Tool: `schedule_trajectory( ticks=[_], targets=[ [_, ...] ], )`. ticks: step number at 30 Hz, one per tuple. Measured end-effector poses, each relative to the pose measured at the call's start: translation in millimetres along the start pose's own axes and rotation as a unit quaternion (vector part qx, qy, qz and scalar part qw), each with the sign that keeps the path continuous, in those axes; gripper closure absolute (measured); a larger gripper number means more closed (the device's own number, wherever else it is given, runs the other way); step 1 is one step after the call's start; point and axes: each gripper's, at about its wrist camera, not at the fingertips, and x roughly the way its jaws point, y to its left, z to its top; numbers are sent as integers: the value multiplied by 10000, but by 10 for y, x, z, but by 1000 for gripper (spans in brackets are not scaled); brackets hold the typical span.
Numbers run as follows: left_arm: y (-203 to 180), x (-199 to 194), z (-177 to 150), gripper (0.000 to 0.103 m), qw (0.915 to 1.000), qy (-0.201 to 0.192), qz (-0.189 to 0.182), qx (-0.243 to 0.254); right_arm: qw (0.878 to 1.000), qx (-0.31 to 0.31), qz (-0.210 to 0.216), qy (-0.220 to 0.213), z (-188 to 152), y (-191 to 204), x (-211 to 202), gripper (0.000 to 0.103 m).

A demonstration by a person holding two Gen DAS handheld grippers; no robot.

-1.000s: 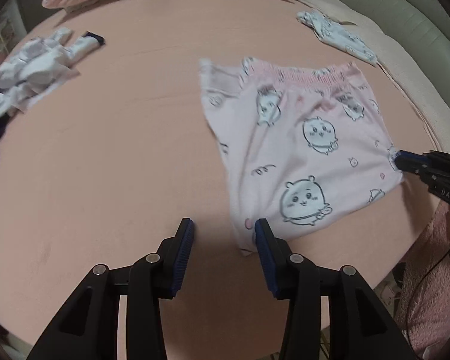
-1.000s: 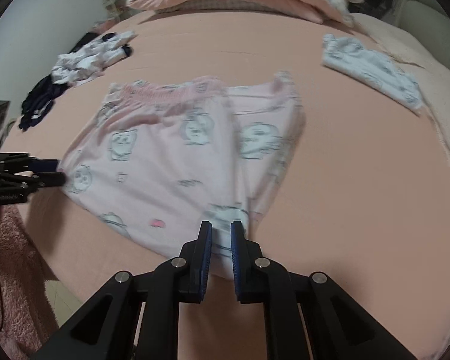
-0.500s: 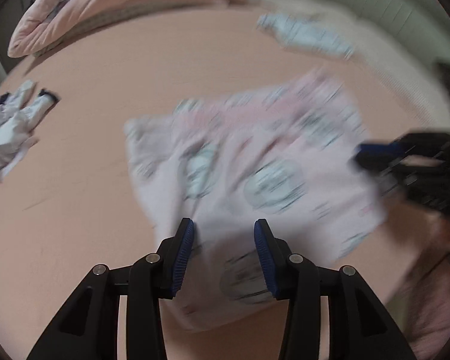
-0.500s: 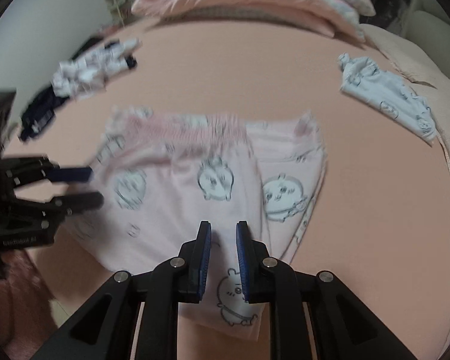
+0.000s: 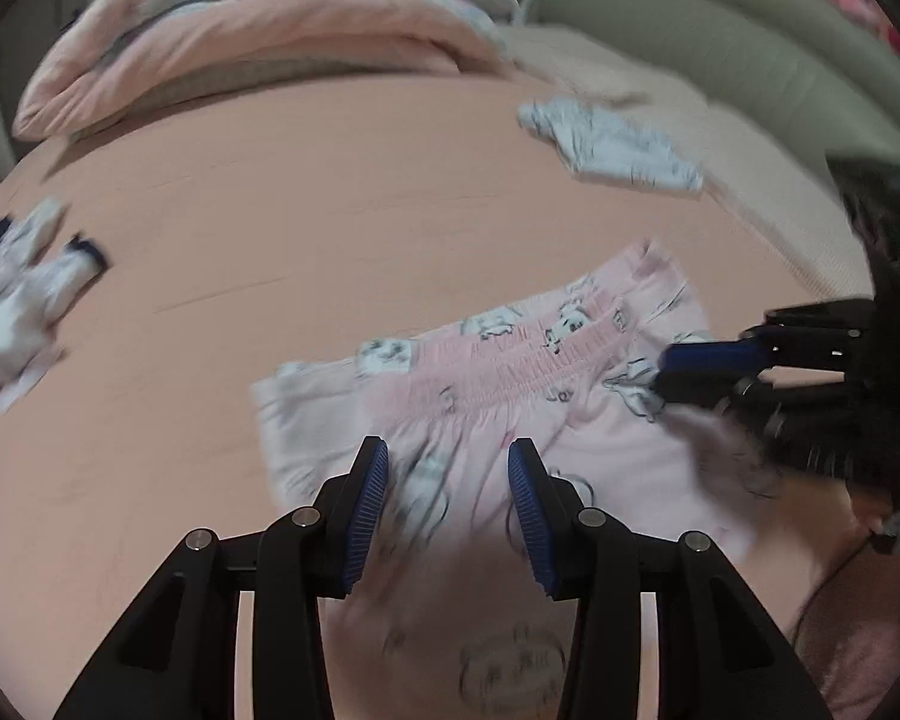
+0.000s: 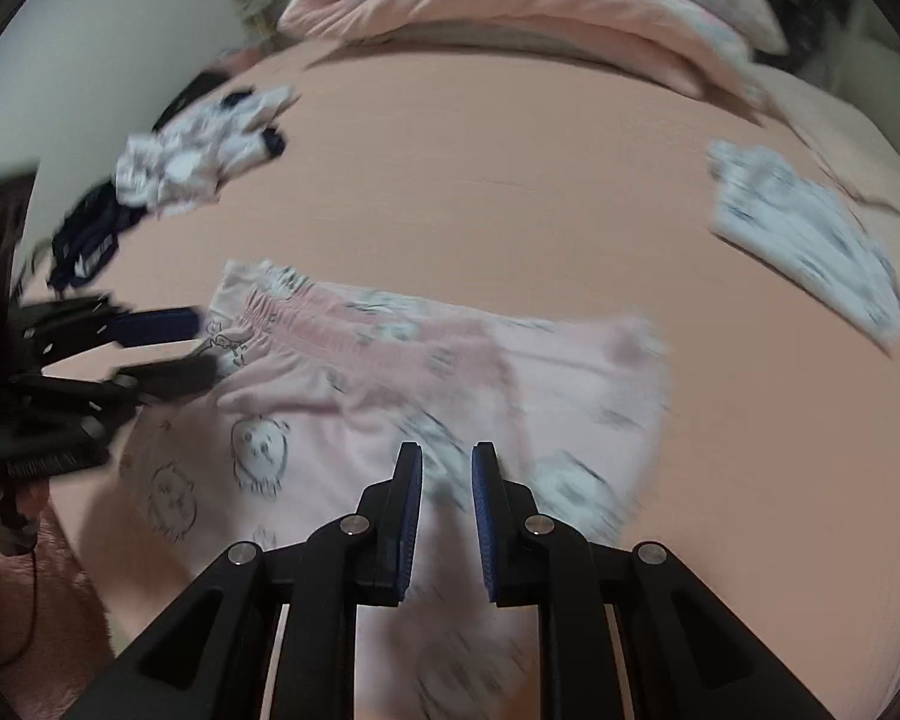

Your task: Fold clothes

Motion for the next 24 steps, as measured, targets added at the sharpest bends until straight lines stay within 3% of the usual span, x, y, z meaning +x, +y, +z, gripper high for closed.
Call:
schedule_trajectory(
  ticks=[2, 3, 7, 9, 13, 15, 18, 20, 24],
  targets=[
    [-27, 197, 40, 63, 9985, 233, 387, 318, 9995, -174, -109, 242, 69, 75, 256, 87],
    [29, 225, 61, 63, 9987, 244, 371, 262, 9996, -51, -64, 262, 90, 14, 308, 87],
    [319, 190, 154, 63, 9987, 140, -134, -466, 9967, 700, 400, 43, 177, -269, 277, 87],
    [336, 103, 156, 63, 9982, -14, -249, -553, 9941, 907, 572, -130, 198, -345, 192, 87],
    [436, -97, 59, 62, 9942, -466, -347, -906, 9932, 1018, 421, -389, 153, -374, 4, 87],
    [489, -141, -24, 62, 9927, -364, -319, -1108, 9920, 1087, 469, -432, 106, -401, -78, 81],
    [539, -216, -194, 61, 9909, -216, -133, -1319, 9908, 1211, 421, -431, -52, -432, -185, 62],
    [619, -192, -317, 57, 9882, -90, -220, -1515, 9897, 1283, 511, -364, -177, -440, -200, 54],
    [772, -139, -533, 53, 9796, 122, -437, -1959, 9852, 1630, 482, -219, -439, -508, -129, 50]
  ],
)
